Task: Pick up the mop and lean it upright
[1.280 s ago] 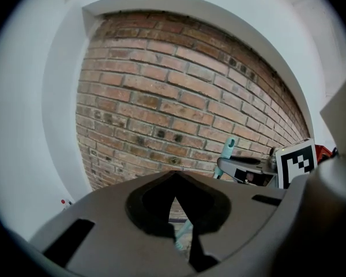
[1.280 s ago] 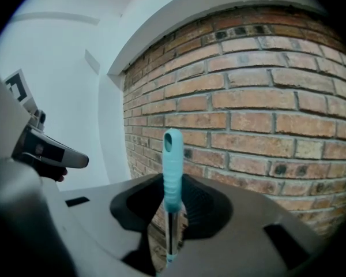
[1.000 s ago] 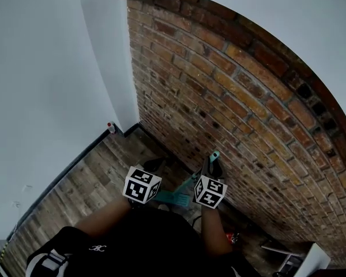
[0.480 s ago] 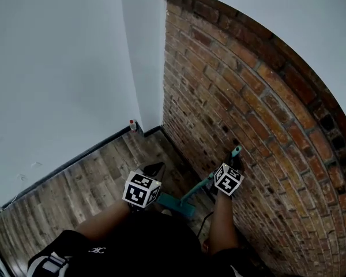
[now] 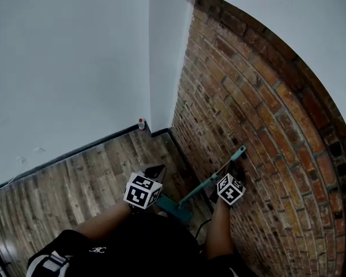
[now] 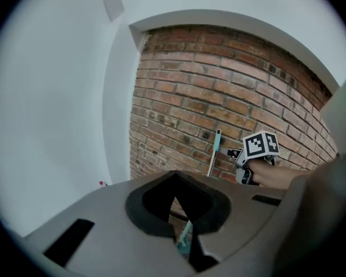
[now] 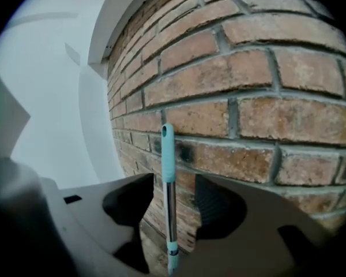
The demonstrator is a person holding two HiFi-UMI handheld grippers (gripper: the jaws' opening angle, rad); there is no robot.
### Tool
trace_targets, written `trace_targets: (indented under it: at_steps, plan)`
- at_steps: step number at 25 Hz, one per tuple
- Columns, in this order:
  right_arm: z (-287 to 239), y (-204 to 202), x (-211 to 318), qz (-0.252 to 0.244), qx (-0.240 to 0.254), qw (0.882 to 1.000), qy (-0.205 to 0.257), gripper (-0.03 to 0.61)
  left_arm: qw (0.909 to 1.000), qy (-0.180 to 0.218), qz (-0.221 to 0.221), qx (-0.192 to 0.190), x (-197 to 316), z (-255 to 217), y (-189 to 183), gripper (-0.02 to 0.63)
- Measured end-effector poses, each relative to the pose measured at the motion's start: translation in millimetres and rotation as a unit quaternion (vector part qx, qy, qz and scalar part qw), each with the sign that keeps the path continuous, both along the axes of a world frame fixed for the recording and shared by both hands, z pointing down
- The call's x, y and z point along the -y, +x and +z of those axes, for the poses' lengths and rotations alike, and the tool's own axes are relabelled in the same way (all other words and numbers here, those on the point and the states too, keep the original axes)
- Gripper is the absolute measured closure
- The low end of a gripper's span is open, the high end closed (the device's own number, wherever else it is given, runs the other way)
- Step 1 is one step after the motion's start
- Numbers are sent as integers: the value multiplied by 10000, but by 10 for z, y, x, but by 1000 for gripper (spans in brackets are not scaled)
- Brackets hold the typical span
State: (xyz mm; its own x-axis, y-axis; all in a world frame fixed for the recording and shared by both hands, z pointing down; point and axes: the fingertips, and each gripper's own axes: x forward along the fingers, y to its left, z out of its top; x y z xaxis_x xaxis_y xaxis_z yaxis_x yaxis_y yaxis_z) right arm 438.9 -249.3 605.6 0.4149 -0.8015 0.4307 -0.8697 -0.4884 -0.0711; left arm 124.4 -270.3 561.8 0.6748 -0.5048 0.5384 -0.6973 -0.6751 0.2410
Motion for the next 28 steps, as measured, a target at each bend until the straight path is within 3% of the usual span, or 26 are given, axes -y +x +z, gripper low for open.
trace_targets:
  at_steps: [2,4,11,17,28]
  plan:
    - [-88,-70,-30,-98,-33,9999,59,391,10000,-53,29,-26,-3,8,37,621]
    - [-232,-159,-84,-198,-127,9995,188,561,9999,-64,100,-57,-9,0,105,621]
    - [-842,-583,-284,-658,-344,9943,767,565,9987,14,419,-274,-52,-87,357,621]
    - [-1155,-896,-596,-761,-315,9902,1130,565,9964,81,734,-424,-159,-158,478,621]
    - [-969,-1323,-1028,-747,-169,9927,932,565,9915,41,1204,-489,-477,-146,479,621]
